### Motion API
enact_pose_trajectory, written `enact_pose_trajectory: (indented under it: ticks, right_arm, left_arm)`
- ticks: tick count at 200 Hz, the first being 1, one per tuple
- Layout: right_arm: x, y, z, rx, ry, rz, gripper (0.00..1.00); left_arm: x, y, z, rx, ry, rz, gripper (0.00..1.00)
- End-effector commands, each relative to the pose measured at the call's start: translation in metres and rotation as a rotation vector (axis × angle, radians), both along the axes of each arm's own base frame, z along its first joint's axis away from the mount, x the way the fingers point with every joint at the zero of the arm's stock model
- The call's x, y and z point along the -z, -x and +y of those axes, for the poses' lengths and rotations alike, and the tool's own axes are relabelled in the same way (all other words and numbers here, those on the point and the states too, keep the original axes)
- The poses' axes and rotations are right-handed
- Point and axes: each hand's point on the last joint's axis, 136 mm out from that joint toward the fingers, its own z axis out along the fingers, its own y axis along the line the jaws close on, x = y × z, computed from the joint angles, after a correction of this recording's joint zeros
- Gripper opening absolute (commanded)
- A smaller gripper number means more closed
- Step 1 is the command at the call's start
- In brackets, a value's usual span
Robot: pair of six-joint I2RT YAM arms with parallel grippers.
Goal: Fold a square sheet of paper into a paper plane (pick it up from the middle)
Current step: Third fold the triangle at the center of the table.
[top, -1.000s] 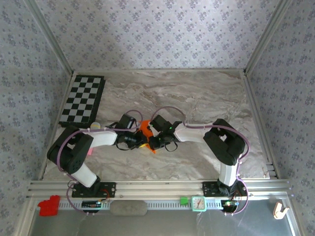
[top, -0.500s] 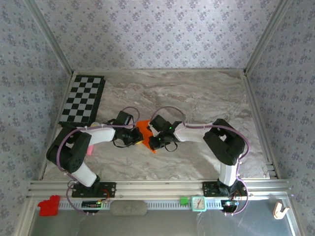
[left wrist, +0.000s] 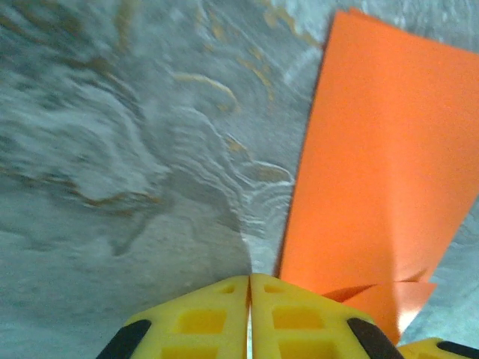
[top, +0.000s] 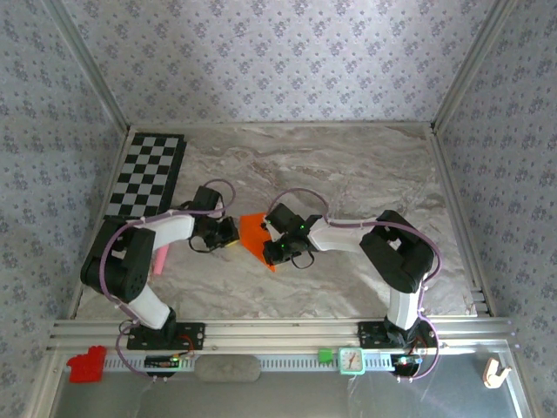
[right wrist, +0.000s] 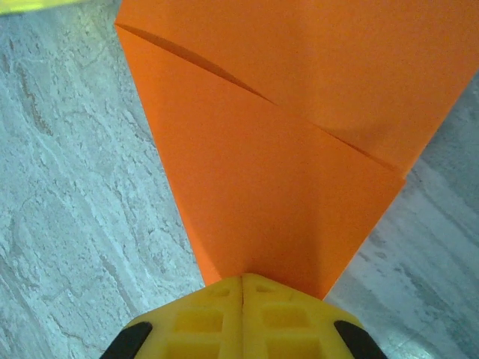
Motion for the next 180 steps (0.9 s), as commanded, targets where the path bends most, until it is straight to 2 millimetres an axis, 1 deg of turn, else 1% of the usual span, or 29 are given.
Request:
enact_pose_trajectory:
  ticks: [1,18,34,47,56,65,74,83,105,129,157,180]
  right_arm:
    - [0.011,0.005,-0.025,0.056,0.103,0.057,0.06]
    - [-0.02,-0.009,-0.006,0.06,-0.012,0.012,0.09]
    - [-0.049,-0.019,0.007,0.065,-0.113,-0.037,0.12]
    - [-0.065,-0.023,0.012,0.068,-0.166,-0.07,0.16]
    - [-0.071,-0.024,0.013,0.068,-0.184,-0.09,0.18]
    - [-0.07,-0.026,0.011,0.076,-0.182,-0.101,0.21]
    - [-0.066,-0.027,0.006,0.087,-0.154,-0.098,0.24]
    - [-0.059,-0.027,0.003,0.089,-0.124,-0.088,0.24]
    - [-0.051,-0.027,0.005,0.083,-0.1,-0.064,0.24]
    - [-0.042,-0.032,0.006,0.088,-0.073,-0.055,0.24]
    - [-0.032,-0.039,0.002,0.114,-0.044,-0.052,0.24]
    - [-0.031,-0.043,-0.001,0.131,-0.066,-0.047,0.25]
  left_arm:
    - [-0.026,-0.014,0.012,-0.019,-0.051,-0.068,0.11]
    - [-0.047,-0.019,0.009,-0.04,-0.024,-0.109,0.13]
    - [-0.06,-0.018,0.009,-0.075,0.008,-0.131,0.17]
    - [-0.066,-0.015,0.008,-0.101,0.042,-0.138,0.2]
    - [-0.068,-0.013,0.006,-0.118,0.069,-0.138,0.24]
    - [-0.069,-0.01,0.004,-0.134,0.098,-0.134,0.27]
    - [-0.07,-0.007,0.002,-0.151,0.127,-0.127,0.31]
    - [-0.07,-0.005,-0.001,-0.162,0.162,-0.121,0.35]
    - [-0.067,0.0,-0.008,-0.186,0.234,-0.092,0.44]
    - [-0.06,0.006,-0.016,-0.208,0.303,-0.056,0.47]
    - [-0.05,0.01,-0.026,-0.218,0.364,-0.015,0.5]
    - [-0.048,0.01,-0.036,-0.185,0.407,-0.003,0.55]
